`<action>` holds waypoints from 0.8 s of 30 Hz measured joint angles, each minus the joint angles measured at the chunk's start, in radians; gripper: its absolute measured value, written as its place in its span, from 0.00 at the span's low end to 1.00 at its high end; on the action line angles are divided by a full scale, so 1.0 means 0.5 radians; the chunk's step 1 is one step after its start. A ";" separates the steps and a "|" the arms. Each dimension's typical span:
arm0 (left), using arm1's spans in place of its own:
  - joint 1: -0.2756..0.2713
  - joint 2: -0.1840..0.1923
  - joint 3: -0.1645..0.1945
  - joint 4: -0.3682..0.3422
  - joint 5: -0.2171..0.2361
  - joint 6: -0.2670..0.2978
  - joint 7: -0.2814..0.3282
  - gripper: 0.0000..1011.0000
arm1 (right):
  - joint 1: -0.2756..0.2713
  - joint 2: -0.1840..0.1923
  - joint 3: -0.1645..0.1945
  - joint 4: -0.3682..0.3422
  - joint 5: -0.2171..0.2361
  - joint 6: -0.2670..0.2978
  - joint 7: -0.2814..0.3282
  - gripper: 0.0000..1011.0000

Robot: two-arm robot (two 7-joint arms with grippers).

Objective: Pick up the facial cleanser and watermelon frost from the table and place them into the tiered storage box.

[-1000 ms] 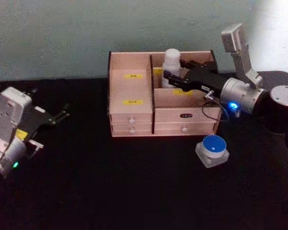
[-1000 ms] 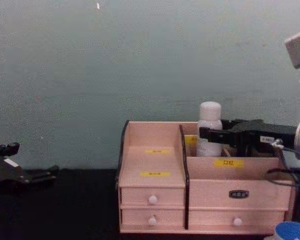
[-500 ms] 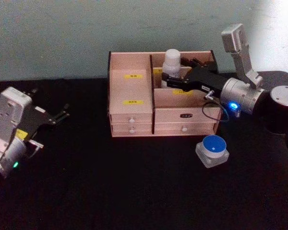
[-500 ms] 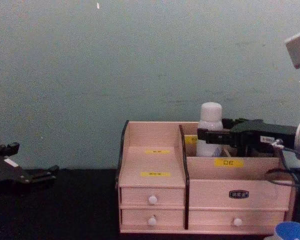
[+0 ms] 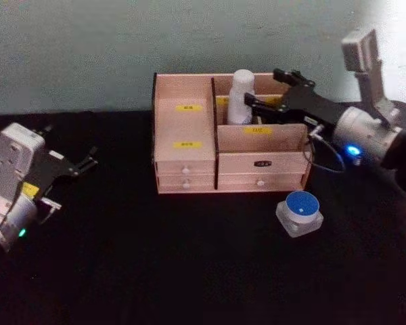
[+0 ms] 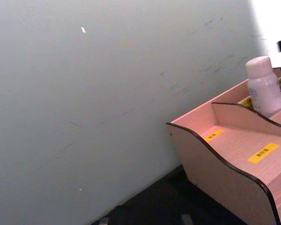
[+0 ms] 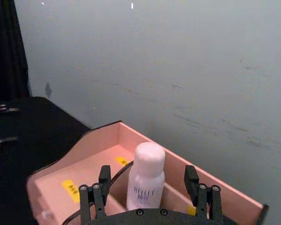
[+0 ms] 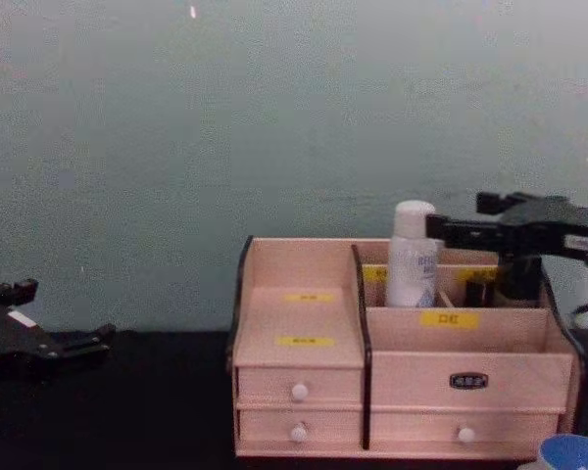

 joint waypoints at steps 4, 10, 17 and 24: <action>0.000 0.000 0.000 0.000 0.000 0.000 0.000 0.99 | -0.171 0.132 0.052 -0.281 0.057 0.104 -0.029 0.99; 0.000 0.000 0.000 0.000 0.000 0.000 0.000 0.99 | -0.386 0.308 0.130 -0.606 0.160 0.273 -0.069 0.99; 0.000 0.000 0.000 0.000 0.000 0.000 0.000 0.99 | -0.647 0.513 0.226 -0.927 0.294 0.451 -0.128 0.99; 0.000 0.000 0.000 0.000 0.000 0.000 0.000 0.99 | -0.854 0.644 0.265 -1.111 0.382 0.575 -0.198 0.99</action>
